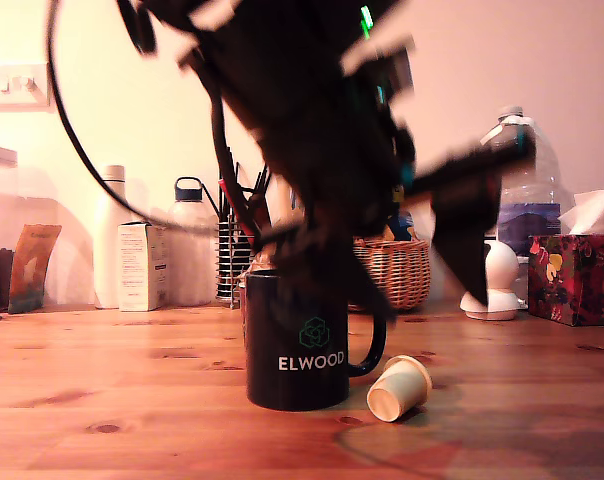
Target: Pick up the coffee capsules from the table one by one and drop them inside the nearest coffee cup
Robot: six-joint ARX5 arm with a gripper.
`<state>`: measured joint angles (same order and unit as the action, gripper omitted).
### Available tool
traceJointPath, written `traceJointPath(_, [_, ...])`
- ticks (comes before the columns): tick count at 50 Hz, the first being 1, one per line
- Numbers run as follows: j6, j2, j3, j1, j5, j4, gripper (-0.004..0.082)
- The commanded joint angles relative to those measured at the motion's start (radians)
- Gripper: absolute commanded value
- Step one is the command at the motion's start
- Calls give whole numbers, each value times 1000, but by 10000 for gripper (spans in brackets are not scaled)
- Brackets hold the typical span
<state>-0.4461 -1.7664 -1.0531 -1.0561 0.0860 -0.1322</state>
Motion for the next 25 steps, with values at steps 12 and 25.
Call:
traceJointPath(12, [1, -94, -113, 25, -22, -115, 571])
traceJointPath(25, [0, -120, -147, 51, -24, -196, 571])
